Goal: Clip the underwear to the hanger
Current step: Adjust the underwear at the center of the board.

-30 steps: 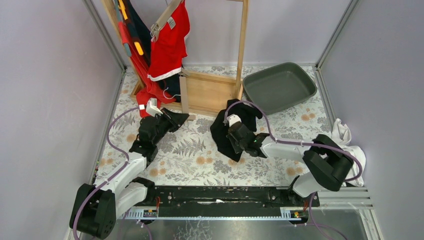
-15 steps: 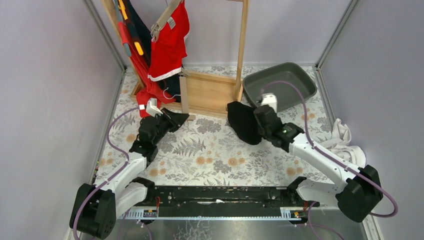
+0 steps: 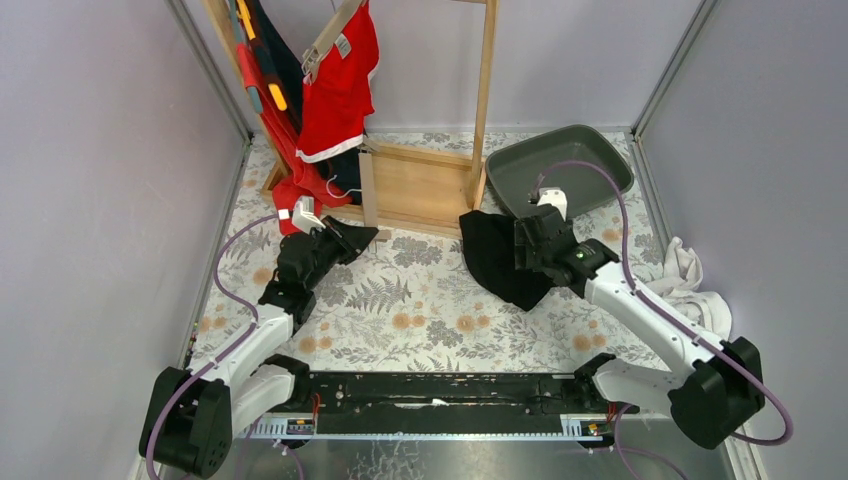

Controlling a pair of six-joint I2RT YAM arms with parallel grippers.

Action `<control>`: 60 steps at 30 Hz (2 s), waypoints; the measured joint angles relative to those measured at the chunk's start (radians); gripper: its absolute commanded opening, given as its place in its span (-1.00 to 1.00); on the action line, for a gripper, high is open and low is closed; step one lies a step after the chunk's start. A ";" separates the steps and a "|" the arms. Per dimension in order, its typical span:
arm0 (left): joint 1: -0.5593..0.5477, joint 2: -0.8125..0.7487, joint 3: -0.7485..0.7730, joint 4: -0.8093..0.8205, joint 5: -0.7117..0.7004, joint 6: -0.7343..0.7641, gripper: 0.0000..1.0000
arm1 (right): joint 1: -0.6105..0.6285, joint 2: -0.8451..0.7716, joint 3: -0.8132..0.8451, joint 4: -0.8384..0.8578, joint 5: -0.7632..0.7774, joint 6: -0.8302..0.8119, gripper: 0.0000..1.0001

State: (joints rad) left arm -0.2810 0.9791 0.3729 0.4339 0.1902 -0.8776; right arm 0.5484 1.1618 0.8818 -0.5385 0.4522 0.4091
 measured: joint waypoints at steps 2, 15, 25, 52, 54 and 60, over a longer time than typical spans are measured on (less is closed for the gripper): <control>0.000 0.002 0.000 0.002 0.000 0.000 -1.00 | 0.023 -0.031 -0.020 0.030 -0.047 -0.020 0.40; 0.000 0.013 0.000 0.021 0.000 0.000 -1.00 | 0.249 0.230 -0.099 0.245 -0.175 -0.078 0.40; 0.000 0.013 0.000 0.021 0.000 0.000 -1.00 | 0.249 0.340 -0.102 0.303 -0.148 -0.083 -0.42; 0.002 -0.055 0.000 0.011 -0.013 0.013 -1.00 | 0.098 0.209 0.045 0.275 -0.397 -0.056 0.44; 0.002 -0.055 0.000 0.007 -0.015 0.015 -1.00 | 0.099 0.197 0.022 0.275 -0.381 -0.061 0.42; 0.002 -0.050 0.000 0.006 -0.015 0.015 -1.00 | 0.111 0.117 -0.050 0.290 -0.385 -0.079 0.35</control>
State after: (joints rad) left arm -0.2787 0.9295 0.3729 0.4397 0.1753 -0.8623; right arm 0.6590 1.2785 0.8322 -0.2485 0.0673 0.3302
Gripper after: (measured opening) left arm 0.144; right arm 0.685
